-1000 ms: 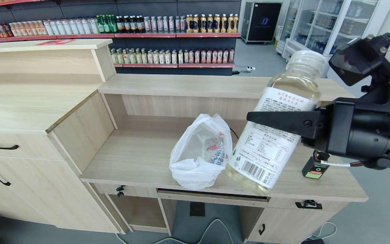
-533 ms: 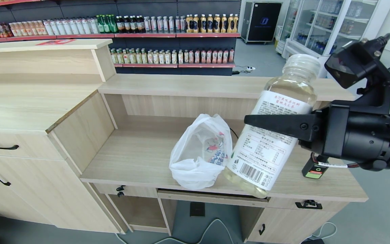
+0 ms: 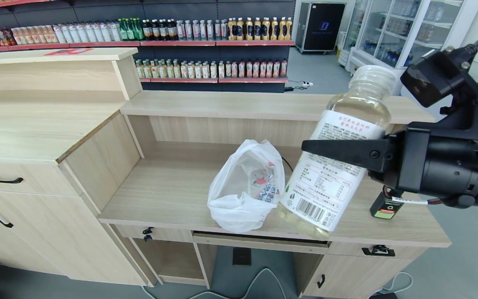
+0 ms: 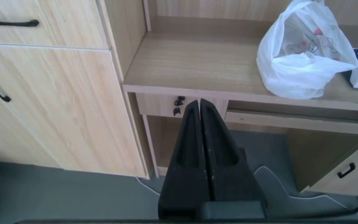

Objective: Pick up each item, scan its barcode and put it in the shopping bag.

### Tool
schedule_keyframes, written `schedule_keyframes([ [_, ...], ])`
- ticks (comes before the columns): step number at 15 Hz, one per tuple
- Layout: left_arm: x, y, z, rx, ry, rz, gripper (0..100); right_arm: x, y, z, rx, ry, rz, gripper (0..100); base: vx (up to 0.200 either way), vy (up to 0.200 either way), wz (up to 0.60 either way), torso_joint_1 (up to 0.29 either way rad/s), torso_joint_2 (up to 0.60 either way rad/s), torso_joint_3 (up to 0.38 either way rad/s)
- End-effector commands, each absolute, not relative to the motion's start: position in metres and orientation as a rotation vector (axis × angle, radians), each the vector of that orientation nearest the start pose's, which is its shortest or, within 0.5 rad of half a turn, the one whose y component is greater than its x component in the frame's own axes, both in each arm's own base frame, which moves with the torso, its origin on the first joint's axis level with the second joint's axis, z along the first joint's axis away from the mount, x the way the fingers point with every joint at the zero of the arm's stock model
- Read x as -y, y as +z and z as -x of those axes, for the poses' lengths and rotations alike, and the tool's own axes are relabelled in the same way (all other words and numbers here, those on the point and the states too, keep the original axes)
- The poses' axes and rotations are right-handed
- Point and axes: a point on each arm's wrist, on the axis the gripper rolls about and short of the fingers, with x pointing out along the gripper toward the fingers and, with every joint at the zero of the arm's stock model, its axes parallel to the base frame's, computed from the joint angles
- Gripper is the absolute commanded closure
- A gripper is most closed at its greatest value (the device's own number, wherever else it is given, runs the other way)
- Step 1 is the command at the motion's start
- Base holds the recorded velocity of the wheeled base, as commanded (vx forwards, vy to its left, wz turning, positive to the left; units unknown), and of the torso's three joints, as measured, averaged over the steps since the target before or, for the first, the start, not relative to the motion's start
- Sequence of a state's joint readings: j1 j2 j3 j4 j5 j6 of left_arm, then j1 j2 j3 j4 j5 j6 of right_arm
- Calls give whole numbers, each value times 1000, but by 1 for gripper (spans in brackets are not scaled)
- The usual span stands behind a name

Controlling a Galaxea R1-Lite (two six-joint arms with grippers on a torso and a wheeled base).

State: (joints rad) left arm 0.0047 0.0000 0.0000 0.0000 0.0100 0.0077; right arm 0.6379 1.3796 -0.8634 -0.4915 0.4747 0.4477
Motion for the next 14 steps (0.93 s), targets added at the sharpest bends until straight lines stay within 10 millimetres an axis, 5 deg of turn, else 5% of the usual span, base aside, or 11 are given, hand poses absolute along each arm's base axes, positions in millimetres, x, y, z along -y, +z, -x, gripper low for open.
schedule_keyframes([
  [1,0,75,23,0,15,-8,100,-135,271,-192,-248,1018,-380,100,0,0,0,0,0,0],
  [3,0,75,23,0,15,-8,100,-114,263,-211,-216,880,-314,100,0,0,0,0,0,0],
  [5,0,75,23,0,15,-8,100,-70,240,-230,-190,592,-145,100,0,0,0,0,0,0],
  [7,0,75,23,0,15,-8,100,-42,223,-234,-210,446,-83,100,0,0,0,0,0,0],
  [9,0,75,23,0,15,-8,100,-32,217,-232,-227,371,-56,100,0,0,0,0,0,0],
  [11,0,75,23,0,15,-8,100,-10,212,-222,-271,36,126,100,0,0,0,0,0,0],
  [14,0,75,23,0,15,-8,100,1,205,-225,-339,-236,247,100,0,0,0,0,0,0],
])
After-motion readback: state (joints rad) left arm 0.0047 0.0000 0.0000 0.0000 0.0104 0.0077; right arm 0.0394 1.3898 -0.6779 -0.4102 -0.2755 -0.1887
